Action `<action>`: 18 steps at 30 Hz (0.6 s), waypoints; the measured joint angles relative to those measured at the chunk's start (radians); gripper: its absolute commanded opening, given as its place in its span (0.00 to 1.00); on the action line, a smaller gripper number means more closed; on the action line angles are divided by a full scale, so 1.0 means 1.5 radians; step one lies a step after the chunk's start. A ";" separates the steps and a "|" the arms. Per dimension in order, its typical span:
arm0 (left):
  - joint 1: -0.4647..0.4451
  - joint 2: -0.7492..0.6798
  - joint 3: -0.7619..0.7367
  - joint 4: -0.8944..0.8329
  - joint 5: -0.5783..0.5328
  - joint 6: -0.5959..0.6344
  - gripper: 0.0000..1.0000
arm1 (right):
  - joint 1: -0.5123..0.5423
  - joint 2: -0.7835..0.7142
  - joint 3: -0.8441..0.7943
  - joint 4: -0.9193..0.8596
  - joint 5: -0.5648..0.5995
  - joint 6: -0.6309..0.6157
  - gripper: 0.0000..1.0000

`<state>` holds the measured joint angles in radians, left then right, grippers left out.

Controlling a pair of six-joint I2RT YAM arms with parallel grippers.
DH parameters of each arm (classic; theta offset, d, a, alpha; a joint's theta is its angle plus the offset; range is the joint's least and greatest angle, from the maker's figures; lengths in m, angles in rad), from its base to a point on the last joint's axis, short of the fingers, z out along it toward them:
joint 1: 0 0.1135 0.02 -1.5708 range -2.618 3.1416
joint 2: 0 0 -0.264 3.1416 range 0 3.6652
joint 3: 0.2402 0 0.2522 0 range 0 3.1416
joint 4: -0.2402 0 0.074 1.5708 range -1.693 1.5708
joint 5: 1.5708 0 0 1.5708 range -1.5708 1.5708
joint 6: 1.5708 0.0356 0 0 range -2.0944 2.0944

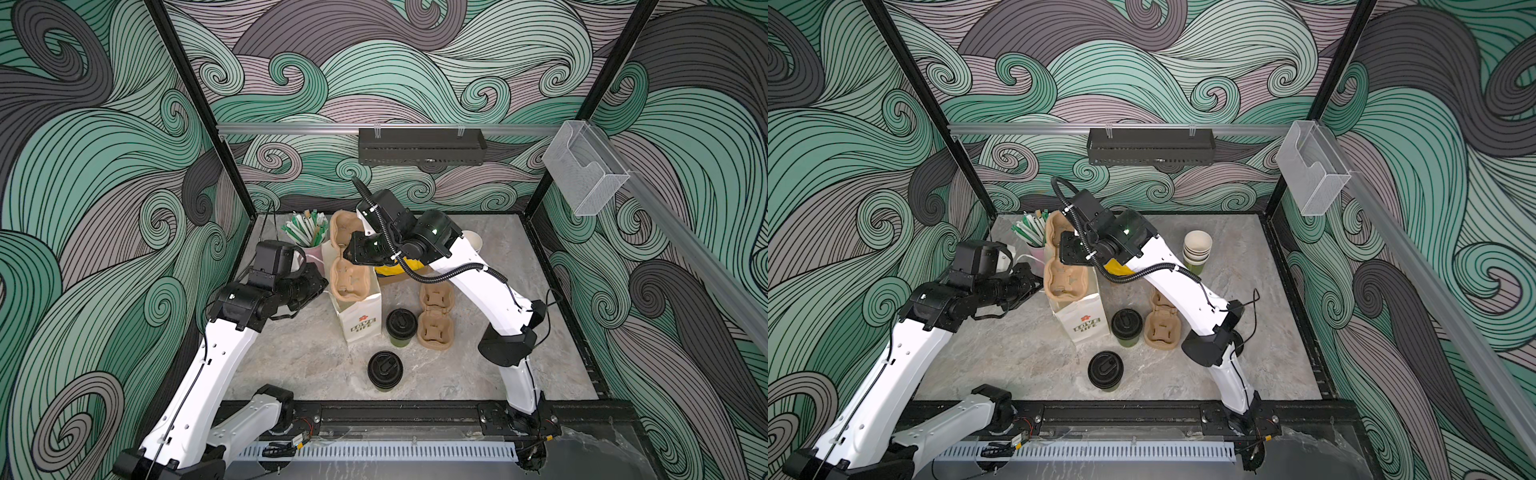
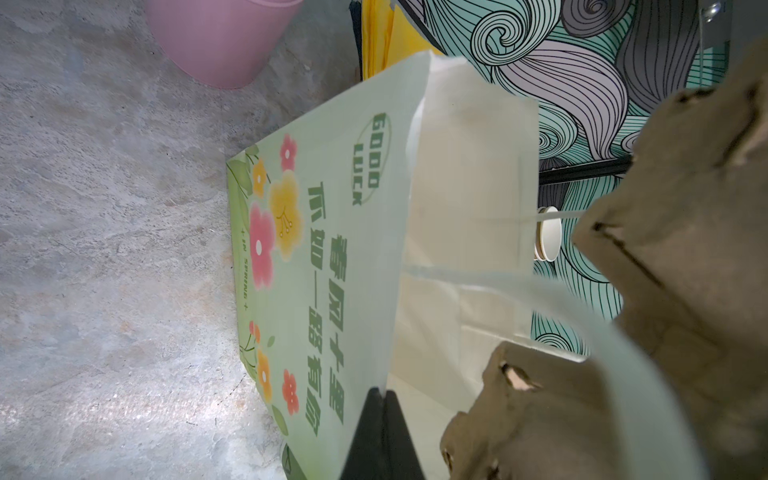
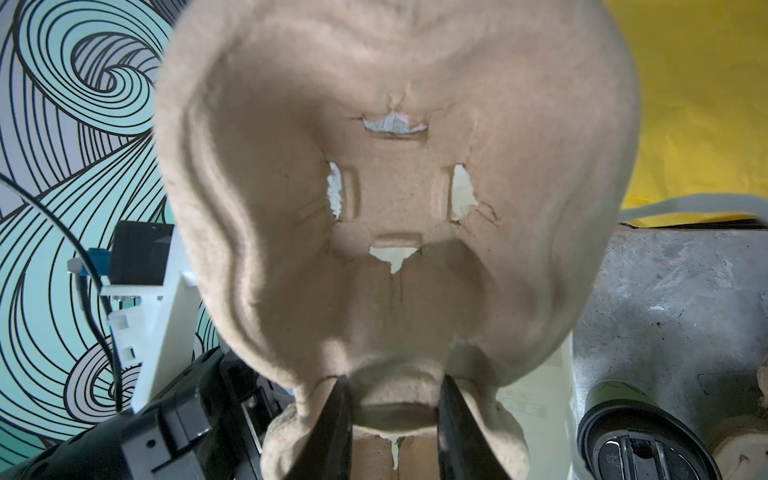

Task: Pack the takeout coffee
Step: 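Carry the pulp carrier over the bag with the right while the left holds the bag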

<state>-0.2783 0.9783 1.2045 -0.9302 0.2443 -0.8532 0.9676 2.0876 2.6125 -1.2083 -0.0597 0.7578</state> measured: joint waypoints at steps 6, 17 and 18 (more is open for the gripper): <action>0.000 -0.012 -0.012 -0.001 0.005 -0.010 0.00 | 0.000 0.002 0.004 0.013 0.016 -0.007 0.24; 0.000 -0.014 -0.012 0.001 0.008 -0.015 0.00 | 0.015 0.026 0.004 -0.017 0.093 -0.063 0.24; 0.000 -0.013 -0.012 0.002 0.009 -0.016 0.00 | 0.017 0.027 0.004 -0.021 0.095 -0.065 0.24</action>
<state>-0.2783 0.9581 1.1866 -0.9272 0.2573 -0.8764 0.9936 2.1277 2.6190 -1.2400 0.0834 0.6609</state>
